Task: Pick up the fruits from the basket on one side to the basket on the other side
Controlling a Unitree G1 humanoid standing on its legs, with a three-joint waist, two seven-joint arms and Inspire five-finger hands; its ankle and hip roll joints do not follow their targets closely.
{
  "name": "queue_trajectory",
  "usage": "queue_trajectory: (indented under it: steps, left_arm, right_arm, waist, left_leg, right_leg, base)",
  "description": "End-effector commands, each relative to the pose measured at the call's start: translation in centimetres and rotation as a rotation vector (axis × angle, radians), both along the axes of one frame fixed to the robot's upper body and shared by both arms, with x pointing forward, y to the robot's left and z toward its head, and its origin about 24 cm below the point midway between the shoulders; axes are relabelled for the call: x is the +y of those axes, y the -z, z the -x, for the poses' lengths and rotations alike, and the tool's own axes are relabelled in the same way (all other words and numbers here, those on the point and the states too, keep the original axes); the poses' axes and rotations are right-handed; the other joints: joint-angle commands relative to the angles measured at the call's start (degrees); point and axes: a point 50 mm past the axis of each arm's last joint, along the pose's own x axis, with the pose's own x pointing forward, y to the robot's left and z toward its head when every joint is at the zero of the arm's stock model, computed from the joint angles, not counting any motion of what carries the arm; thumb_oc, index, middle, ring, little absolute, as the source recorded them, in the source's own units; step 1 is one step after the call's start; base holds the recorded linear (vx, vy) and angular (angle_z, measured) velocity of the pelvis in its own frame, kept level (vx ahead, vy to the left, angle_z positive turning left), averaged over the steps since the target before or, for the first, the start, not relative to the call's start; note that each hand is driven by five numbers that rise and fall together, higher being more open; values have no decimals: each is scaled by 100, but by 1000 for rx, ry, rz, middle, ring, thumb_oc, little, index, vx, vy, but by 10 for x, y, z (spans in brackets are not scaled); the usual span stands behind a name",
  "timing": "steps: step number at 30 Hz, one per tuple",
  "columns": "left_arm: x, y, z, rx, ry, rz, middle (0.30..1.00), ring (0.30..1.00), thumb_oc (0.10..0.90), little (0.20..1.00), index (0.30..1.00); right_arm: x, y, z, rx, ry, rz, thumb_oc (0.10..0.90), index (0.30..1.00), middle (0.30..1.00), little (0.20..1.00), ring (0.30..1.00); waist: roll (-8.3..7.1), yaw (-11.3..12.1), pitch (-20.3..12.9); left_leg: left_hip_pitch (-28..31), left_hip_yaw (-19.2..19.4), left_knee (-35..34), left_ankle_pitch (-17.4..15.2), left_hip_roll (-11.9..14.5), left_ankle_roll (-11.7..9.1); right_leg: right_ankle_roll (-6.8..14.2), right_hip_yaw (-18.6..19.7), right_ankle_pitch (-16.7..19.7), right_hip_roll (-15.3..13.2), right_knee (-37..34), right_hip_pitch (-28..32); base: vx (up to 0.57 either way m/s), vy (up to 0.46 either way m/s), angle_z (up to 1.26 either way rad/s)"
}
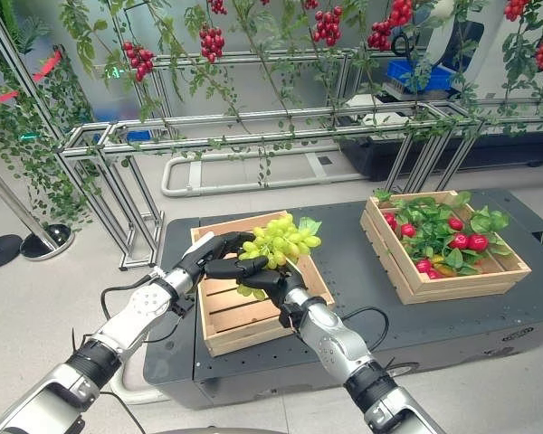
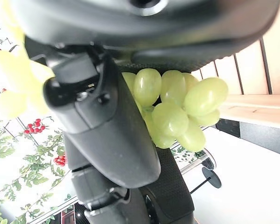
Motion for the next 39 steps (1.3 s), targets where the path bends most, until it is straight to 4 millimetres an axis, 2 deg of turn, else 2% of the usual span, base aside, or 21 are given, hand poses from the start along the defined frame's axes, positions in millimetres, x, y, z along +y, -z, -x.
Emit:
queue_trajectory:
  steps: [1, 11, 15, 17, 18, 19, 22, 25, 26, 29, 33, 39]
  left_arm:
    - [38, -39, -31, -197, -134, -67, 900, 900, 800, 900, 900]
    - [92, -44, -22, -284, -415, 28, 900, 900, 800, 900, 900]
    - [100, -51, -18, -355, -511, 151, 900, 900, 800, 900, 900]
    - [101, -53, -17, -362, -535, 231, 900, 900, 800, 900, 900]
    - [101, -51, -15, -327, -565, 408, 900, 900, 800, 900, 900]
    - [100, -51, -14, -322, -570, 443, 900, 900, 800, 900, 900]
    - [81, -41, -2, -303, -539, 632, 900, 900, 800, 900, 900]
    - [70, -34, 7, -281, -521, 689, 900, 900, 800, 900, 900]
    - [63, -29, 16, -277, -513, 675, 900, 900, 800, 900, 900]
    - [60, -23, 28, -271, -502, 624, 900, 900, 800, 900, 900]
    - [65, -3, 51, -184, -546, 599, 900, 900, 800, 900, 900]
    - [72, 15, 67, -88, -618, 613, 900, 900, 800, 900, 900]
  right_arm:
    - [-2, -71, -31, -339, 91, -200, 400, 300, 300, 300, 300]
    - [-22, -59, -25, -308, 152, -191, 400, 300, 300, 300, 300]
    - [-28, -55, -23, -301, 187, -199, 400, 300, 300, 300, 300]
    - [-29, -55, -23, -300, 199, -202, 400, 300, 300, 300, 300]
    - [-31, -52, -21, -300, 219, -200, 400, 300, 300, 300, 300]
    - [-31, -52, -21, -299, 224, -198, 400, 300, 300, 300, 300]
    - [-36, -47, -17, -290, 276, -180, 400, 300, 300, 300, 300]
    - [-42, -43, -13, -280, 306, -185, 400, 300, 300, 300, 300]
    - [-46, -40, -10, -270, 326, -207, 400, 300, 300, 300, 300]
    - [-54, -36, -2, -265, 365, -220, 400, 300, 300, 300, 300]
    - [-68, -33, 12, -289, 442, -239, 400, 300, 300, 300, 300]
    - [-86, -36, 21, -323, 474, -176, 400, 300, 300, 300, 300]
  waist:
    - [-14, 67, -351]
    - [-6, 76, -350]
    - [-27, 76, -352]
    - [-39, 76, -348]
    - [-57, 81, -336]
    - [-62, 79, -341]
    - [-88, 90, -307]
    - [-105, 110, -279]
    - [-124, 120, -248]
    - [-149, 137, -221]
    - [-190, 131, -131]
    - [-254, 33, -5]
  left_leg:
    - [246, 43, 53, -819, 228, -131]
    - [237, 78, 53, -804, 245, -149]
    - [212, 48, 53, -805, 236, -147]
    - [217, 45, 53, -808, 237, -147]
    - [236, 44, 53, -820, 243, -151]
    - [228, 41, 53, -818, 242, -150]
    - [239, 43, 53, -839, 257, -139]
    - [252, 63, 53, -862, 264, -128]
    - [261, 79, 53, -872, 274, -120]
    - [268, 102, 53, -885, 285, -104]
    - [248, 164, 53, -890, 295, -83]
    - [278, 345, 53, -917, 312, -59]
  right_leg:
    - [-53, -217, -351, -313, 16, 105]
    - [-50, -226, -341, -333, 16, 76]
    - [-67, -217, -348, -329, 16, 56]
    - [-73, -213, -348, -327, 16, 58]
    - [-80, -207, -355, -321, 16, 72]
    - [-83, -209, -353, -321, 16, 64]
    - [-103, -176, -361, -305, 16, 51]
    - [-106, -160, -364, -298, 16, 45]
    - [-105, -149, -356, -291, 16, 35]
    - [-102, -126, -344, -285, 16, 13]
    - [-90, -67, -293, -273, 16, -61]
    - [-115, -48, -286, -181, 16, -73]
  base:
    - [0, 0, 0]
    - [0, 0, 0]
    - [0, 0, 0]
    - [0, 0, 0]
    - [0, 0, 0]
    - [0, 0, 0]
    - [4, -11, 0]
    - [0, -13, 0]
    - [3, -41, -4]
    - [9, -34, -7]
    - [15, -50, -11]
    - [14, -93, -7]
